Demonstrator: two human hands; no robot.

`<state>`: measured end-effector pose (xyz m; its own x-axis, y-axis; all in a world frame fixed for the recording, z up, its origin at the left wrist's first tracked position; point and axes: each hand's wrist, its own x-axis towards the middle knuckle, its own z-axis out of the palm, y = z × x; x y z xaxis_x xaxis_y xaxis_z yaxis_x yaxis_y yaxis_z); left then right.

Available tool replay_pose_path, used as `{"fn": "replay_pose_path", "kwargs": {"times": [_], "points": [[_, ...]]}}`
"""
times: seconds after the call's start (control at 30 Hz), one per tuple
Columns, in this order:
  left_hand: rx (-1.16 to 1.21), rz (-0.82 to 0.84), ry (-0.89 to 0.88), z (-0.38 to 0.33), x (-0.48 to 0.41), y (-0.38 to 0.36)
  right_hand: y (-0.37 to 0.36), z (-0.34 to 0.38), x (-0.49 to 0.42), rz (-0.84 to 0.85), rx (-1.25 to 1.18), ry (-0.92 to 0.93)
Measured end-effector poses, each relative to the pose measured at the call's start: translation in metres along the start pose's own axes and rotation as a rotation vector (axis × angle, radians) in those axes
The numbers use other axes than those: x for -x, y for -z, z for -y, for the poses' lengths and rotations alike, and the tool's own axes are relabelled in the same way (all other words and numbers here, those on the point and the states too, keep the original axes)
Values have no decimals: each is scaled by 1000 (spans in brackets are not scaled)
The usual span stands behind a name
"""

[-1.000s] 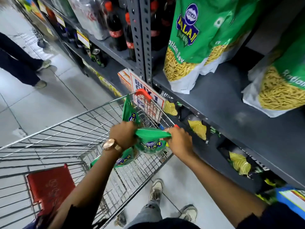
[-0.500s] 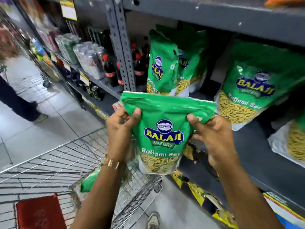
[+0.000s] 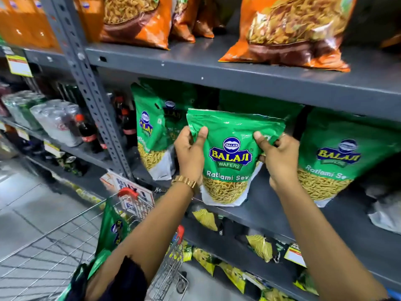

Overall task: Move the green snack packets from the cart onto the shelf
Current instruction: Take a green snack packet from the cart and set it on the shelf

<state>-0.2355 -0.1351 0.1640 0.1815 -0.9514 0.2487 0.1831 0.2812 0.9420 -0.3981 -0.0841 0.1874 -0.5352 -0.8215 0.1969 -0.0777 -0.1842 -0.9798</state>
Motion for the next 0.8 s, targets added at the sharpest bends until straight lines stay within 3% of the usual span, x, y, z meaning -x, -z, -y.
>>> {"fn": "replay_pose_path", "kwargs": {"times": [0.37,0.57,0.7,0.8], "points": [[-14,83,-48,18,1,-19,6,-21,-7,-87,-24,38],[-95,15,-90,23,31,12,-7,-40,63,-272,252,297],[-171,-34,-121,27,62,49,-22,-45,102,-179,377,509],[-249,-92,-152,34,82,90,-40,-51,122,26,339,564]]}}
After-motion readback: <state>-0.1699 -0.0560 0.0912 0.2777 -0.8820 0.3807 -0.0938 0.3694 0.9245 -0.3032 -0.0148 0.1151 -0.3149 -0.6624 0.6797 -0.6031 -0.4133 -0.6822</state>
